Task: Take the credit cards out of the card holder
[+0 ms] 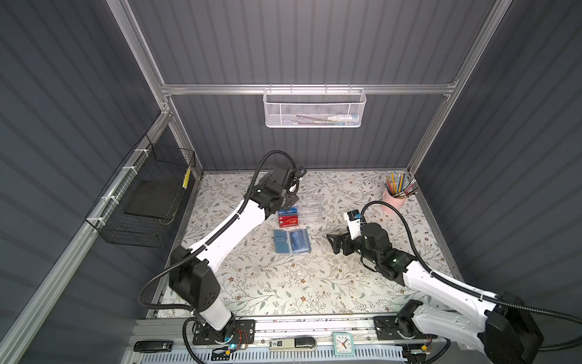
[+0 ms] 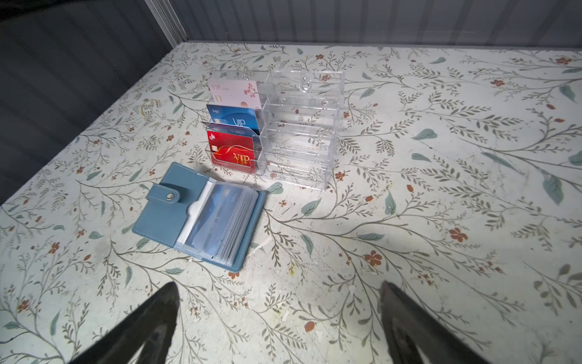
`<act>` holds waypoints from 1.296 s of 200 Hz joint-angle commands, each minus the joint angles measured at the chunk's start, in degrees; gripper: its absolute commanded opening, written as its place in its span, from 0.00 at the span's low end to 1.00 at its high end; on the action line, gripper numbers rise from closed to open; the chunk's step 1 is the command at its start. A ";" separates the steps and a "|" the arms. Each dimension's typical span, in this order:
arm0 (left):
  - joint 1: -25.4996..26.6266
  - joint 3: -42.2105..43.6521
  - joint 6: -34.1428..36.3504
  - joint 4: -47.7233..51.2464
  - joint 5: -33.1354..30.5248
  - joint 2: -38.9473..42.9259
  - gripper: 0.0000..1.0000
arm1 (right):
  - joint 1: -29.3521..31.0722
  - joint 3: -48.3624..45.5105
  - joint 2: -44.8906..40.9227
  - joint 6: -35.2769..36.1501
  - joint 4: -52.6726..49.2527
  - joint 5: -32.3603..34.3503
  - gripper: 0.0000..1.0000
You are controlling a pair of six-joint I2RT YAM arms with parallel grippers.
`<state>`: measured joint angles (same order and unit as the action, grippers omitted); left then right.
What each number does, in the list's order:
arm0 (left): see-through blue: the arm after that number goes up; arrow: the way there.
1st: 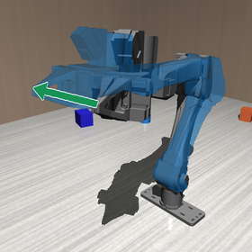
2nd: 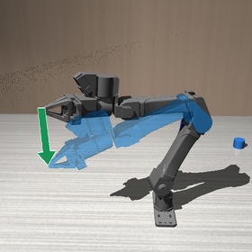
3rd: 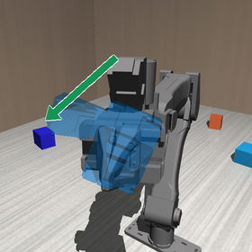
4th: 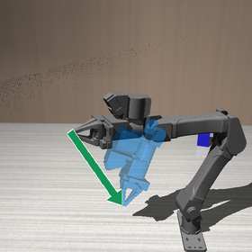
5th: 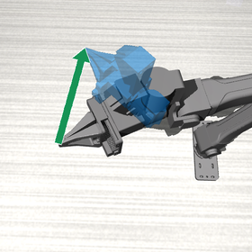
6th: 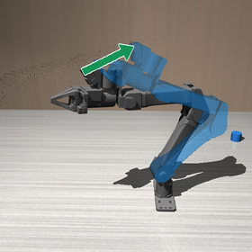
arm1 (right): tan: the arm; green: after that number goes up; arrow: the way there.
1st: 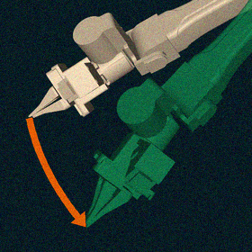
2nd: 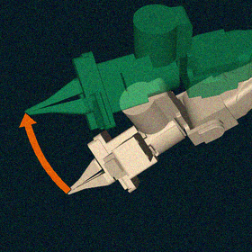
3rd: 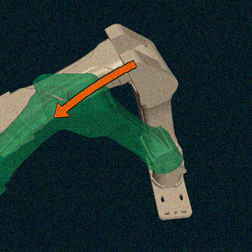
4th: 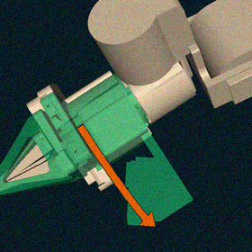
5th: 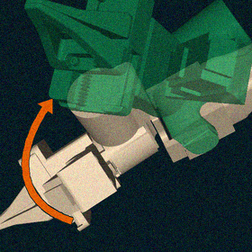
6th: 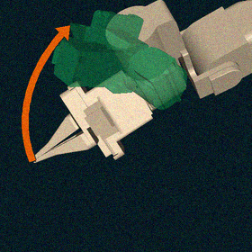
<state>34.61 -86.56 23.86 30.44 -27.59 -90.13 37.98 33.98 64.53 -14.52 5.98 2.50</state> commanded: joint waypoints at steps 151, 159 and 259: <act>-13.23 43.38 -56.99 -22.73 37.17 26.99 1.00 | 2.91 55.88 48.07 29.56 -30.51 -4.40 0.72; -13.50 44.40 -57.96 -23.94 38.87 26.38 1.00 | 2.89 57.45 49.52 30.65 -31.34 -4.24 0.71; -19.02 51.38 -61.53 -30.48 50.36 25.63 1.00 | 2.02 66.91 60.12 36.75 -33.70 -3.46 0.43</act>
<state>16.82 -36.95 -36.32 2.48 18.33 -64.97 40.32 98.48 123.37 20.03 -26.02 -1.13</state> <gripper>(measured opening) 0.998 0.452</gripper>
